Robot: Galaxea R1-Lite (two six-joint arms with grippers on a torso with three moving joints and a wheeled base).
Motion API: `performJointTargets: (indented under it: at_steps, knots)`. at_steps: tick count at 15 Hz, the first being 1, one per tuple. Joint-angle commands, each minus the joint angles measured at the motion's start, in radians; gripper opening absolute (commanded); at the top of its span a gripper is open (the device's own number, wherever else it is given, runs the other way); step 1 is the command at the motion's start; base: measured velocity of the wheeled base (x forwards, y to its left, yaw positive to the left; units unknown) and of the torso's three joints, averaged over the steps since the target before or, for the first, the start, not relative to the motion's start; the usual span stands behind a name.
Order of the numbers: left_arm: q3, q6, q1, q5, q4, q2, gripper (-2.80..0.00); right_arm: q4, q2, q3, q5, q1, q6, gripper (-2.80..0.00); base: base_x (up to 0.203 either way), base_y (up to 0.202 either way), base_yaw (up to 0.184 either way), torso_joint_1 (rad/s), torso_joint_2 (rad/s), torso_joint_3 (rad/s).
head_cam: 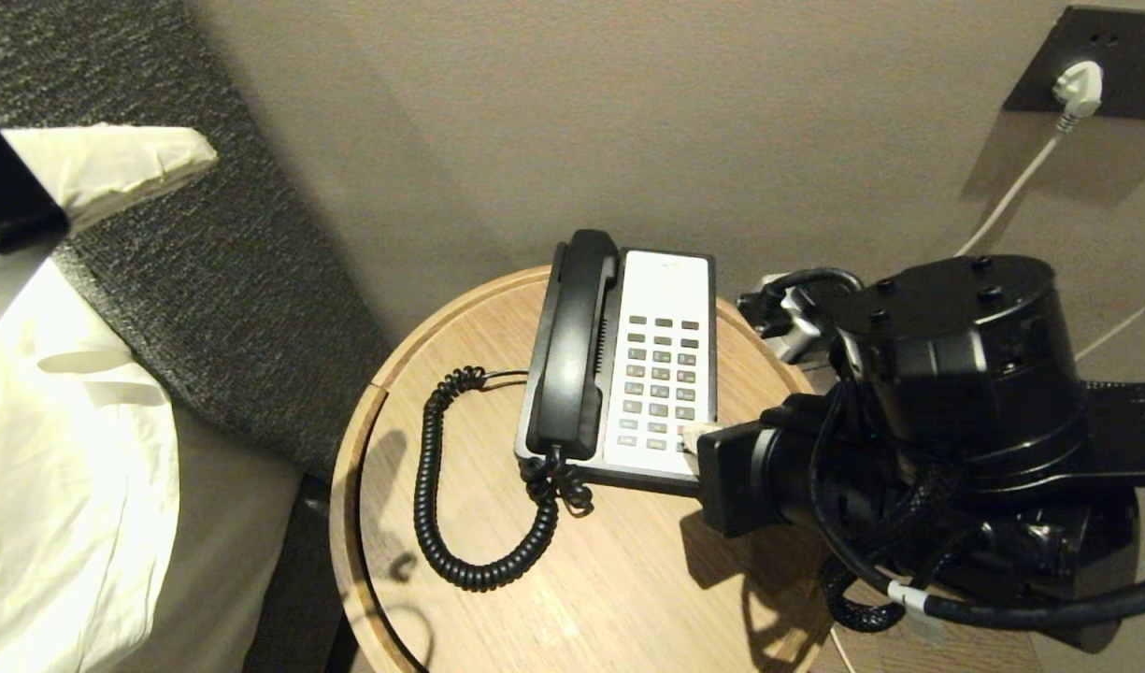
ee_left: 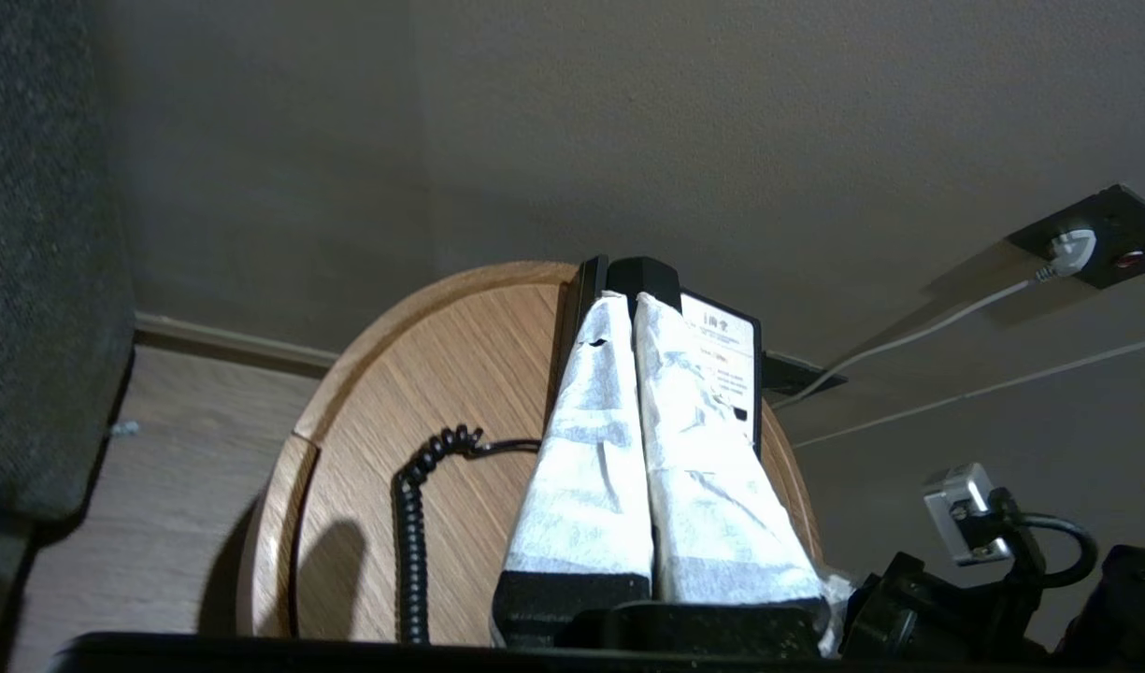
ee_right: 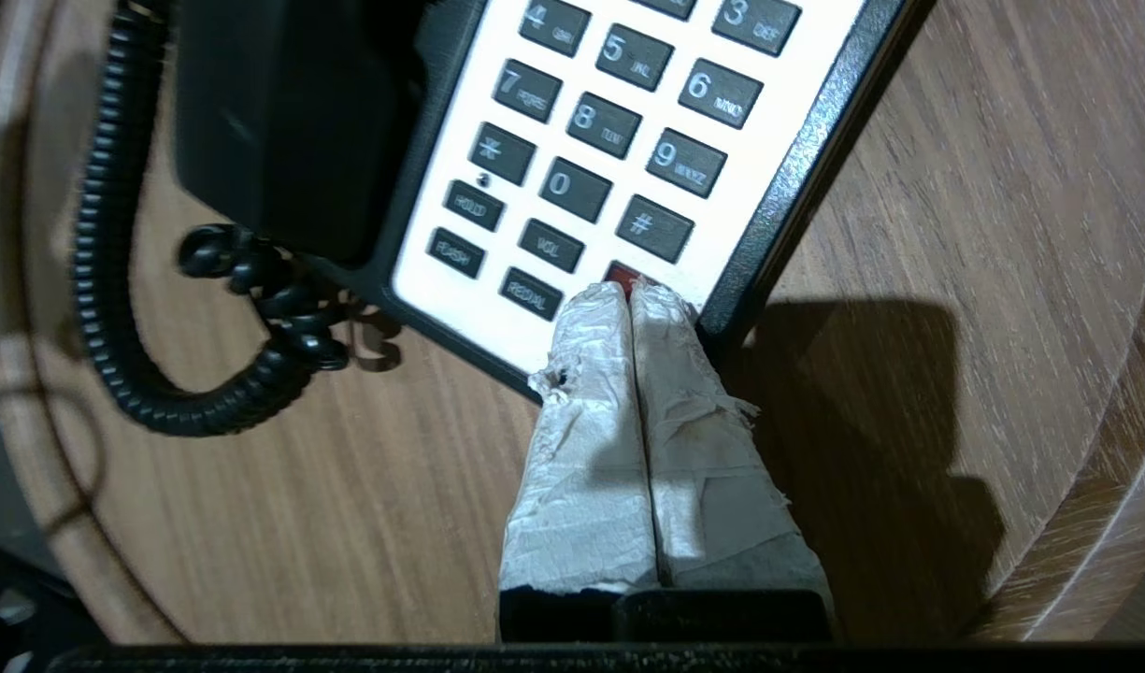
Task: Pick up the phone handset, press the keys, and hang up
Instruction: End the call using the dial pad
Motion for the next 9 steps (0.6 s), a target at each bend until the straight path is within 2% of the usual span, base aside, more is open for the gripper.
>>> performJointTargets:
  at_steps: [1, 3, 5, 7, 9]
  knots:
    - [0.007, -0.025, 0.000, 0.004, 0.007, -0.005, -2.80, -0.003, -0.032, -0.007, -0.002, 0.001, 0.003, -2.80, 0.000, 0.000, 0.000, 0.000, 0.00, 0.000]
    - [0.003, -0.059, 0.012, 0.005, 0.045, -0.013, -2.80, -0.001, -0.054, 0.001, -0.004, -0.001, 0.004, -2.80, 0.000, 0.000, 0.000, 0.000, 0.00, 0.000]
    - [0.006, -0.092, 0.055, 0.014, 0.091, -0.039, -2.80, 0.002, -0.080, 0.007, -0.008, -0.003, 0.004, -2.80, 0.000, 0.000, 0.000, 0.000, 0.00, 0.000]
    - [0.013, -0.150, 0.136, 0.017, 0.168, -0.094, -2.80, 0.006, -0.105, 0.010, -0.020, -0.005, 0.004, -2.80, 0.000, 0.000, 0.000, 0.000, 0.00, 0.000]
    - [0.023, -0.199, 0.276, 0.017, 0.244, -0.149, -2.80, 0.005, -0.120, 0.022, -0.029, -0.005, 0.006, -2.80, 0.000, 0.000, 0.000, 0.000, 0.00, 0.000]
